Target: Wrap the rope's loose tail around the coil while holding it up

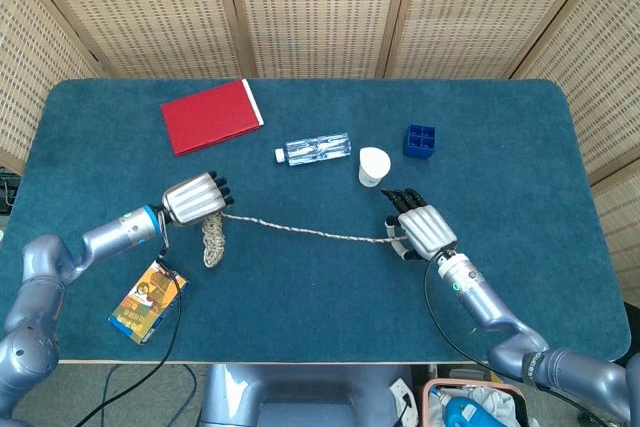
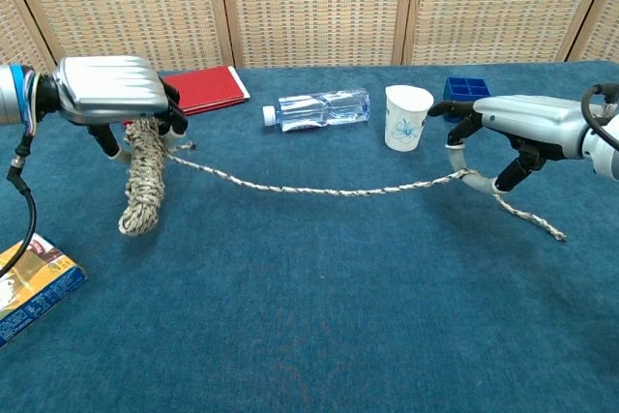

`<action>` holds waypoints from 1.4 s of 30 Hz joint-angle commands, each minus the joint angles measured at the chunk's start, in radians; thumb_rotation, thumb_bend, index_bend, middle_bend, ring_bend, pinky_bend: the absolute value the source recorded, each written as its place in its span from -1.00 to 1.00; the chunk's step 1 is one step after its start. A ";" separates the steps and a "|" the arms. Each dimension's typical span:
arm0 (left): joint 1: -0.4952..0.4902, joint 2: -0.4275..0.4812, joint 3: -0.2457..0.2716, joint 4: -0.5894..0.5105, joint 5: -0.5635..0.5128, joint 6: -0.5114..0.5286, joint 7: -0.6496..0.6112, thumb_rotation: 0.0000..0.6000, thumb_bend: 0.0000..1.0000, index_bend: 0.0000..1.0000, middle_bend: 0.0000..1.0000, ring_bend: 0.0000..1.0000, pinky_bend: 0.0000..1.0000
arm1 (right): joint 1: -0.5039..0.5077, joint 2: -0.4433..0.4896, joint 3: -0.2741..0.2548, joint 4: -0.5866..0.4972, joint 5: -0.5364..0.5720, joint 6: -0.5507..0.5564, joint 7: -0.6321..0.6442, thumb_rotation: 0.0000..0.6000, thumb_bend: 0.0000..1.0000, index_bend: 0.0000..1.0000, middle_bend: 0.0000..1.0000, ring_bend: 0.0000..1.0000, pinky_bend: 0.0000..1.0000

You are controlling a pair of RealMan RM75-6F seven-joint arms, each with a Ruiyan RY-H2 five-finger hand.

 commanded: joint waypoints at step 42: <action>-0.071 0.146 -0.575 -1.075 -1.018 -0.260 0.928 1.00 0.01 0.67 0.29 -0.05 0.23 | 0.025 0.214 0.008 -0.422 -0.203 0.109 0.095 1.00 -0.05 0.36 -1.00 -1.00 -1.00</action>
